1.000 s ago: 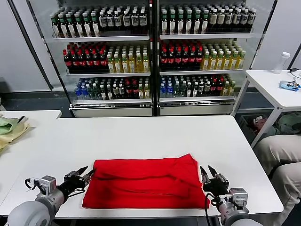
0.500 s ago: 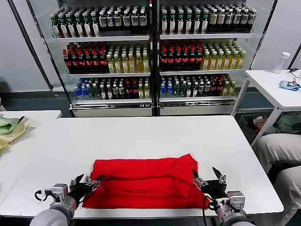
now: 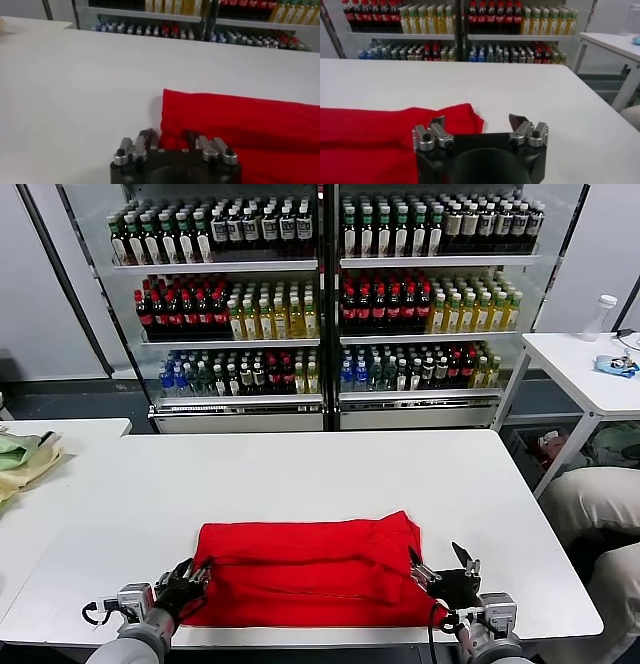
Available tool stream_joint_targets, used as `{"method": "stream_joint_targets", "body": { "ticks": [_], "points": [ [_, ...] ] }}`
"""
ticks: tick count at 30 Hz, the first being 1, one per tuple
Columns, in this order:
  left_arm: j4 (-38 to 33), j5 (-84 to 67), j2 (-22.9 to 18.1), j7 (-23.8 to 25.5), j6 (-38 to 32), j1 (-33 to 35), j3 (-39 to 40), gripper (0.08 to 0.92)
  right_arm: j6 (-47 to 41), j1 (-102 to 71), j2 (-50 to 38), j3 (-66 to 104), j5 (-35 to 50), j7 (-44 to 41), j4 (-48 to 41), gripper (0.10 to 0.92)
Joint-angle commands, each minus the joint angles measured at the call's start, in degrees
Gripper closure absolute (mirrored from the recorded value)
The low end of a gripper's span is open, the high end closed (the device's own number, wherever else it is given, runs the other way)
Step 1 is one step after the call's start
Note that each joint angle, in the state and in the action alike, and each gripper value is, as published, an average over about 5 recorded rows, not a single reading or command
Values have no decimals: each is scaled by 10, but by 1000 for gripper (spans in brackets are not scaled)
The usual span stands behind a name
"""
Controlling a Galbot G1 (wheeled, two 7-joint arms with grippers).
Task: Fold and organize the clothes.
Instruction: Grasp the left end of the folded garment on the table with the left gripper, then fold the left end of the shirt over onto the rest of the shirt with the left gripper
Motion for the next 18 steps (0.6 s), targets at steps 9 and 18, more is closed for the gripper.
{"method": "stream_joint_targets", "body": {
  "ticks": [9,18],
  "points": [
    [-16,128,-28,-49,3,1,-4,842,0,-2,2,-3,-6,-2,-3,203],
    [-38,179,8,-22,24,64,-248,903,0,2,-5,0,-6,-2,1,203]
  ]
}}
